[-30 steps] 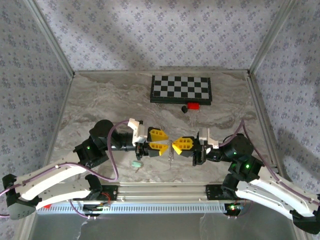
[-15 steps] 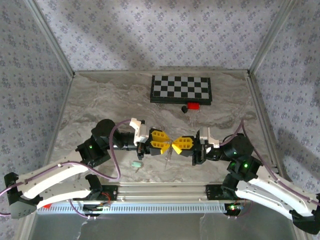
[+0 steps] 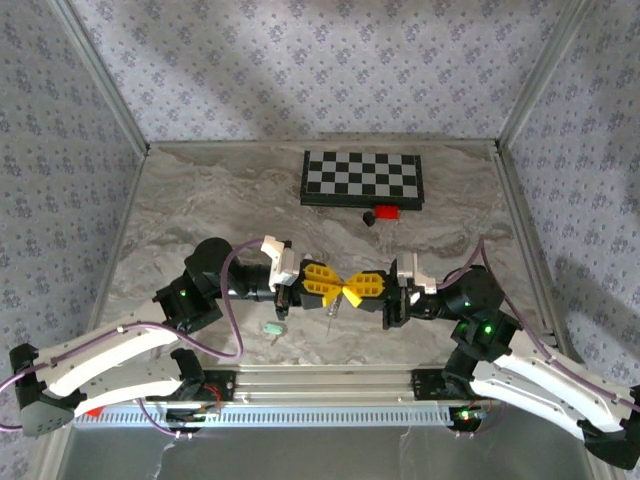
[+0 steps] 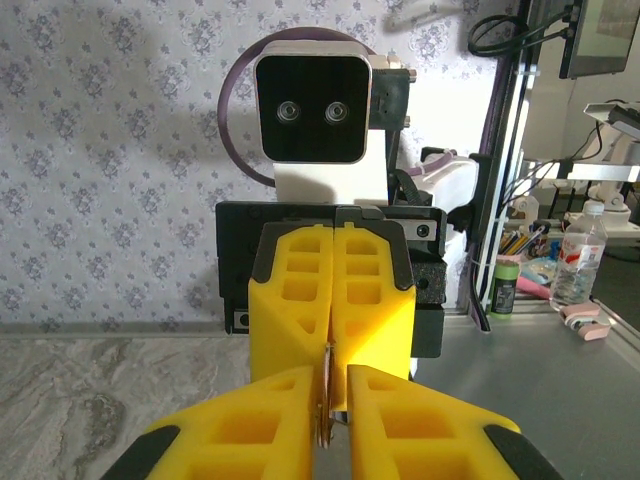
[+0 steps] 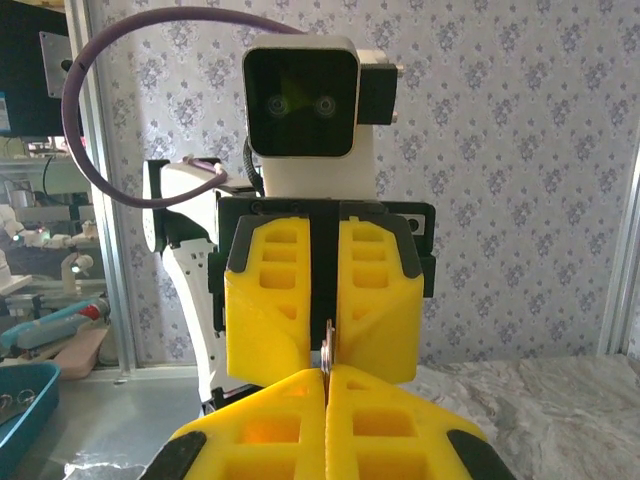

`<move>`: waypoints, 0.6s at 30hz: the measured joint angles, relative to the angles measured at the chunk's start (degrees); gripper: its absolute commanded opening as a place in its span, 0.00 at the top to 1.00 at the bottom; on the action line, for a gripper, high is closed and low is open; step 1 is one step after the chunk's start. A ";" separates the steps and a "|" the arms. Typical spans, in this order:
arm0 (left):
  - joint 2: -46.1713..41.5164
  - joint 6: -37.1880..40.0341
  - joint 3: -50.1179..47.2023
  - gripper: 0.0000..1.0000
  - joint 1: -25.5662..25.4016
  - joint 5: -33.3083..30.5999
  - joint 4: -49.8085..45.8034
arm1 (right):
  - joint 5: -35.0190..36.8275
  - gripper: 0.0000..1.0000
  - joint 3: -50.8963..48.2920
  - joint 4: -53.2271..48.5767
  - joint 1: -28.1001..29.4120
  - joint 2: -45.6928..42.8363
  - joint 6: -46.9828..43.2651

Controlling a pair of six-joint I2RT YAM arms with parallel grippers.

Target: Put the keys on the keyring

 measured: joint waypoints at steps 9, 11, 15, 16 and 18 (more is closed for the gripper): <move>-0.04 -0.37 0.00 1.00 0.00 0.20 0.42 | -0.63 0.94 -0.33 1.36 -0.37 0.22 0.66; -0.04 0.07 0.00 1.00 0.00 0.15 0.00 | -0.46 0.78 -0.31 0.74 -0.42 0.20 0.61; -0.04 1.46 0.07 1.00 -0.37 -0.02 -2.84 | 1.42 0.67 1.20 -4.79 -0.28 0.15 -2.25; -0.04 1.88 0.13 1.00 -0.37 -0.07 -3.48 | 2.25 0.68 2.05 -6.97 0.04 0.15 -3.39; -0.04 2.58 0.44 1.00 -0.37 -0.35 -4.59 | 4.22 0.70 3.85 -11.34 1.11 0.15 -5.77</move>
